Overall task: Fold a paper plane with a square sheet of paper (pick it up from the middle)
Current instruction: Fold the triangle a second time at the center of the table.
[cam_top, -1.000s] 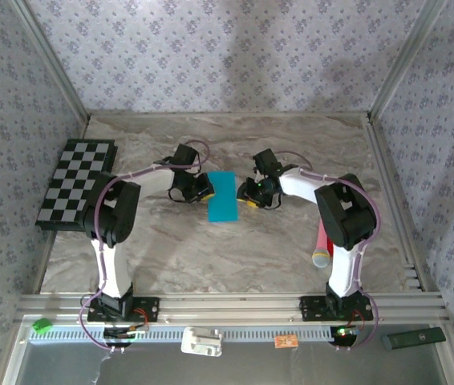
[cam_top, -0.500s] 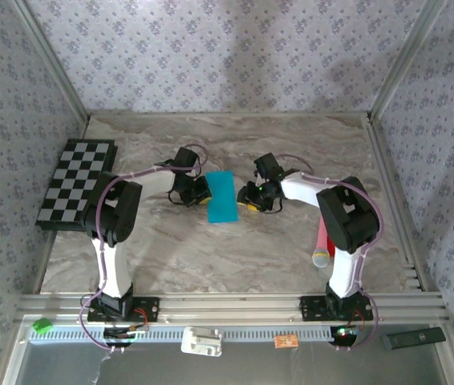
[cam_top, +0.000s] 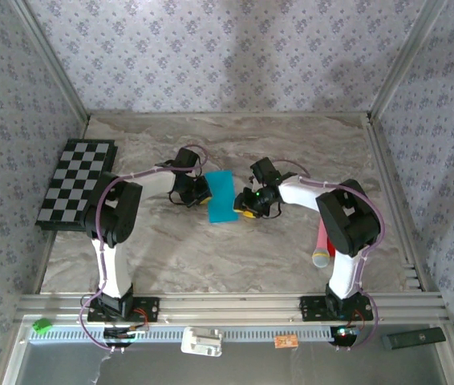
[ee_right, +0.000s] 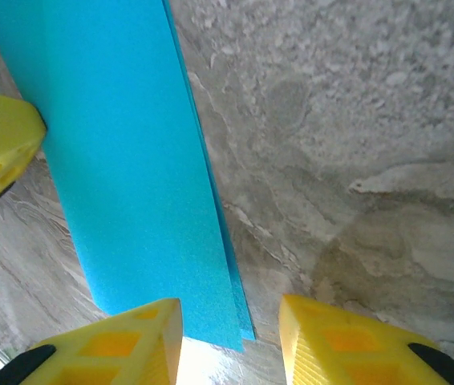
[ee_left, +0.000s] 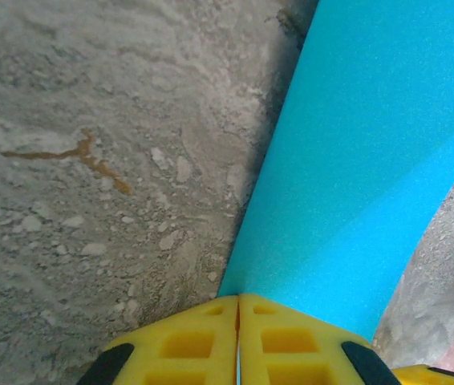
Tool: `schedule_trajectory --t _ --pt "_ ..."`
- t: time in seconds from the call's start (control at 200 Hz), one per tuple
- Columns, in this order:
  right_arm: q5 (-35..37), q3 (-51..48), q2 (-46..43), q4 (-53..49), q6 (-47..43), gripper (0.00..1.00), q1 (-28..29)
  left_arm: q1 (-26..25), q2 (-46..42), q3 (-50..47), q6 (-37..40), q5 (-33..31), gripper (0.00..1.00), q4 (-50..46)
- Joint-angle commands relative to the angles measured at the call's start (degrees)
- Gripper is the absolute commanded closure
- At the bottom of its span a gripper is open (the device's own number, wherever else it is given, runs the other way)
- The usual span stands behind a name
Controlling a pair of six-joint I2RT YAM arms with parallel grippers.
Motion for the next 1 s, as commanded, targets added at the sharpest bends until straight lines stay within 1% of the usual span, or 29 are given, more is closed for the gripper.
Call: schedule_trajectory --t 0.0,0.06,0.14,0.34,0.565,0.705,1.0 --pt "-1.19 -0.69 -0.78 -2.54 0.67 0.63 0.48 -0.72 1.15 -2.37 -0.92 -2.63 0.92 -4.2" --pt "-2.03 -0.63 -0.26 -2.53 0.59 0.66 0.7 -0.72 1.24 -2.46 -0.92 -2.67 0.92 -4.19" --pt "-2.34 -0.15 0.26 -2.9 0.54 0.67 1.22 -0.72 1.2 -2.59 -0.93 -2.59 0.92 -4.15" --pt "-2.08 0.35 0.79 -3.33 0.15 0.68 1.53 -0.72 1.0 -2.81 -0.92 -2.64 0.92 -4.06" --pt "-3.52 0.82 1.3 -2.73 -0.12 0.69 1.78 -0.72 1.04 -2.88 -0.92 -2.67 0.92 -4.02" --pt "-4.44 0.56 1.6 -1.55 0.14 0.7 1.61 -0.72 1.04 -2.82 -0.98 -2.67 0.92 -4.04" --pt "-4.1 -0.67 0.77 3.09 1.83 0.72 0.88 -0.67 0.87 -2.97 -0.93 -2.67 0.92 -4.12"
